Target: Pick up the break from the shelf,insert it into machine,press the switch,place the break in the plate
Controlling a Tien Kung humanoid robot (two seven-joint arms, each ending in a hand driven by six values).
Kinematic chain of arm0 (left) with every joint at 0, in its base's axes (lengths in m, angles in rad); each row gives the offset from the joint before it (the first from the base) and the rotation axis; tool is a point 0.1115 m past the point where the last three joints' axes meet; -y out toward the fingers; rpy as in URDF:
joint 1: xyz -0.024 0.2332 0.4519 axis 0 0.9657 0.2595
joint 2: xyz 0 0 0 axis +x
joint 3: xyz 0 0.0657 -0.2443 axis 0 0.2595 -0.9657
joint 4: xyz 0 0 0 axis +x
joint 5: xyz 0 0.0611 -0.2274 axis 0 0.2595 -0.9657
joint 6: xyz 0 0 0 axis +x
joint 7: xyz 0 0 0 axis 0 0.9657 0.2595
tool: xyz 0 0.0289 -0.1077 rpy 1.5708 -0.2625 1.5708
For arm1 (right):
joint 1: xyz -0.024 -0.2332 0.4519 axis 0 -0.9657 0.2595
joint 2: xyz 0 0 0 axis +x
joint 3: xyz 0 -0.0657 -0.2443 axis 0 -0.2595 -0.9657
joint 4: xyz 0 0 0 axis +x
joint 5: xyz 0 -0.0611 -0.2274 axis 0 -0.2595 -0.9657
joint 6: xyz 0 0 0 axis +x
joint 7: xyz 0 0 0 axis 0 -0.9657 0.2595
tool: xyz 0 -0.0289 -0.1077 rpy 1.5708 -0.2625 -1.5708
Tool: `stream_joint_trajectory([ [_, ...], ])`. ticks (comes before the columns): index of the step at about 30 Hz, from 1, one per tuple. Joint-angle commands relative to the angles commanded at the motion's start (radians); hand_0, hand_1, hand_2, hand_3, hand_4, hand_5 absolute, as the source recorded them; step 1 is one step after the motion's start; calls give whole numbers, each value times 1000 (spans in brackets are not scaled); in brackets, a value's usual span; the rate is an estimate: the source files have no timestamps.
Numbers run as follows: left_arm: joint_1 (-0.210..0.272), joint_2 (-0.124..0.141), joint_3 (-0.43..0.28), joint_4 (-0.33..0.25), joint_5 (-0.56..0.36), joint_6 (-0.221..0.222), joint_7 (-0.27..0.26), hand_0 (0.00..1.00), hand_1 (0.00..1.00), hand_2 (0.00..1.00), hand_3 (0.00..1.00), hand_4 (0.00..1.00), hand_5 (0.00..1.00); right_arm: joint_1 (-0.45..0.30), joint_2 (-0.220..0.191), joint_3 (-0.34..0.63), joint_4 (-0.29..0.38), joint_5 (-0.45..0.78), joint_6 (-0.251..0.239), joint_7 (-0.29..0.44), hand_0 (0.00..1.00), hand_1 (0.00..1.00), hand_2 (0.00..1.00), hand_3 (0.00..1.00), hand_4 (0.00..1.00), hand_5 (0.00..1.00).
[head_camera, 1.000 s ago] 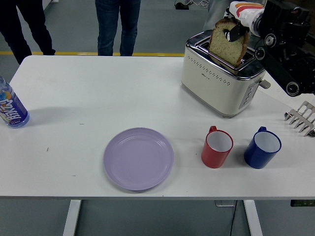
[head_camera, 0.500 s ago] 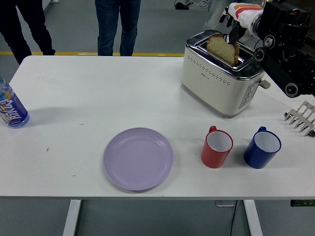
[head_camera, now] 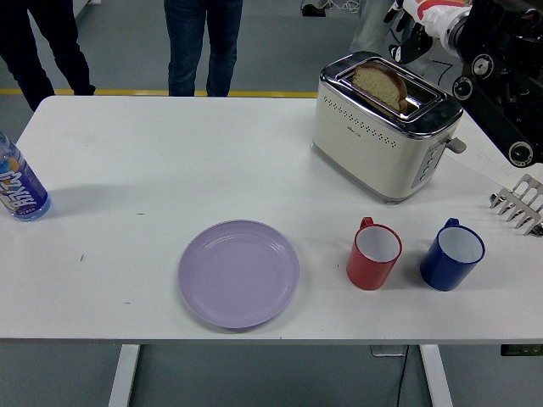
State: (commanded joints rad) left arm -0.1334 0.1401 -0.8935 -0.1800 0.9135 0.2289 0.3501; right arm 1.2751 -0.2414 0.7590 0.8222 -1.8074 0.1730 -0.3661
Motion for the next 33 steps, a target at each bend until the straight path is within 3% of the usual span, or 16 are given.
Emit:
stream_joint_trajectory([
  [2, 0, 0, 0, 0, -1, 0, 0, 634, 479, 449, 539, 337, 790, -5, -7, 10, 14, 2, -5, -1, 513, 545, 694, 789, 654, 104],
  [3, 0, 0, 0, 0, -1, 0, 0, 635, 479, 449, 539, 340, 795, -10, -14, 16, 23, 8, -12, -4, 514, 543, 694, 789, 667, 157],
  [8, 1, 0, 2, 0, -5, 1, 0, 635, 479, 449, 539, 340, 795, -54, -65, 38, 110, 71, -90, -25, 514, 543, 694, 789, 667, 157],
  [9, 1, 0, 3, 0, -7, 1, -1, 635, 479, 450, 539, 338, 791, -62, -75, 41, 125, 87, -106, -29, 525, 543, 690, 789, 619, 226],
  [12, 1, 0, 4, 0, -11, 1, -1, 635, 479, 450, 539, 338, 791, -90, -108, 54, 168, 125, -146, -45, 525, 543, 690, 789, 619, 226],
  [14, 2, 0, 4, 0, -13, 2, -2, 635, 479, 450, 539, 338, 791, -103, -123, 60, 186, 138, -155, -50, 525, 543, 690, 789, 619, 226],
  [15, 3, 0, 4, 0, -13, 2, -2, 635, 480, 450, 539, 338, 794, -115, -138, 66, 204, 148, -161, -56, 532, 543, 684, 789, 575, 282],
  [26, 9, -2, 5, 0, -17, 1, -3, 634, 480, 450, 539, 338, 794, -228, -250, 121, 334, 250, -214, -88, 507, 512, 650, 785, 554, 315],
  [27, 9, -2, 5, 0, -18, 0, -3, 634, 480, 450, 539, 338, 795, -247, -266, 128, 353, 257, -224, -90, 454, 471, 620, 782, 537, 325],
  [32, 12, -4, 4, 0, -19, 0, -4, 634, 480, 450, 539, 338, 795, -305, -301, 153, 402, 276, -246, -99, 454, 471, 620, 782, 537, 325],
  [33, 12, -4, 4, 0, -18, 0, -4, 633, 480, 450, 539, 337, 798, -312, -304, 156, 407, 277, -248, -99, 403, 402, 555, 780, 523, 355],
])
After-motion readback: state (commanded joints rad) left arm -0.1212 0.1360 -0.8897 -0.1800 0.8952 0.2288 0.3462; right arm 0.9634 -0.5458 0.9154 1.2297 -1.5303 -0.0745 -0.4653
